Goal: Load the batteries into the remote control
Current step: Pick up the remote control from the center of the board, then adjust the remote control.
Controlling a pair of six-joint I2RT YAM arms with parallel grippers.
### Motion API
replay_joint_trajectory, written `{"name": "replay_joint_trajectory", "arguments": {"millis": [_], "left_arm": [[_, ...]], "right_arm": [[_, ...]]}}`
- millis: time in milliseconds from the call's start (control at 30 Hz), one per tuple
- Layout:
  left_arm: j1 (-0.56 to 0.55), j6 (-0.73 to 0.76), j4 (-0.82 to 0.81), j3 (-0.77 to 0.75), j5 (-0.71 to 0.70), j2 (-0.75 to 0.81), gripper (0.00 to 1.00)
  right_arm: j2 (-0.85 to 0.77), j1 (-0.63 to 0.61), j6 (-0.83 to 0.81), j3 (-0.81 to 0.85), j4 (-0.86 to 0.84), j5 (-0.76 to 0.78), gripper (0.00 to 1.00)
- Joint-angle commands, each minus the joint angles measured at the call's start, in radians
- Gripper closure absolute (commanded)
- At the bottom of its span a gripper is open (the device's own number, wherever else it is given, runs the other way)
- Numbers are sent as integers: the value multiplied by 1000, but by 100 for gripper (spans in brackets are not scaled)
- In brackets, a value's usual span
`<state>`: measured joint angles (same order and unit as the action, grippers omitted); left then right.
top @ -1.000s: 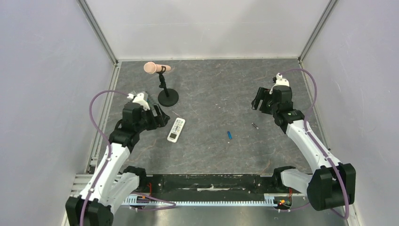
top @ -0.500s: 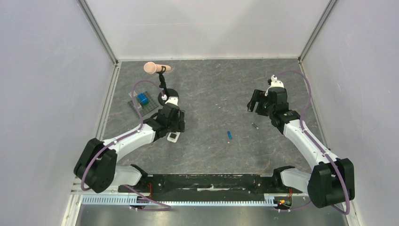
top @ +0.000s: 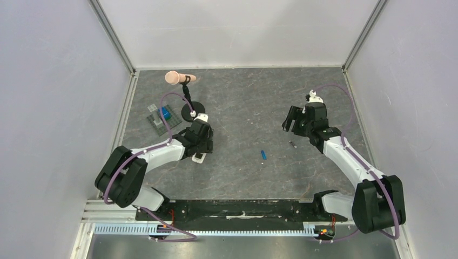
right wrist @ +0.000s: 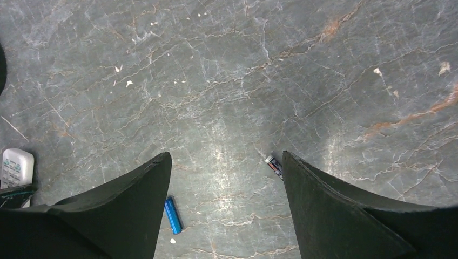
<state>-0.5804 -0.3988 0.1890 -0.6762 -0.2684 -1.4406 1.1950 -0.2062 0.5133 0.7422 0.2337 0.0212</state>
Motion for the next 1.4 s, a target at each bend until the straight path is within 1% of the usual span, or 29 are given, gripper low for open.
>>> {"name": "replay_joint_trajectory", "arguments": {"millis": [0,200,367,400,433,533,600,767,800,867,967,1067,1233,1300,1367], "left_arm": [[-6,58,-53,-26,-4,-18,29],[-6,72,-86,-15,-10,-45,31],[-6,69,-92,-20,7,-70,46],[-6,72,-94,-21,14,-68,51],[-5,77,-93,-25,25,-64,59],[-6,99,-89,-40,82,-43,79],[-6,109,-81,-55,135,-14,88],[-34,151,-125,-77,359,77,95],[-45,159,-130,-91,387,90,97],[-72,176,-140,-118,443,106,98],[-127,199,-162,-157,482,119,98],[-184,219,-169,-196,481,124,98],[-257,243,-183,-222,430,135,98],[-276,250,-184,-220,396,142,98],[-287,257,-221,-214,369,154,98]], "right_arm": [[30,-4,17,31,-36,-18,23],[49,-5,12,39,-36,-18,23],[54,-4,7,42,-37,-18,23],[56,-3,7,42,-36,-44,23],[55,-4,7,43,-36,-56,23],[60,-4,-1,48,-37,-113,22],[65,-7,-14,59,-37,-166,22],[87,-59,-67,122,-40,-358,22],[94,-84,-75,141,-40,-406,22],[107,-140,-72,175,-40,-467,21],[128,-211,-37,222,-40,-488,20],[156,-248,21,256,-42,-515,20],[169,-274,121,261,-50,-526,22],[172,-278,151,249,-50,-536,25],[179,-281,174,238,-37,-555,28]]}}
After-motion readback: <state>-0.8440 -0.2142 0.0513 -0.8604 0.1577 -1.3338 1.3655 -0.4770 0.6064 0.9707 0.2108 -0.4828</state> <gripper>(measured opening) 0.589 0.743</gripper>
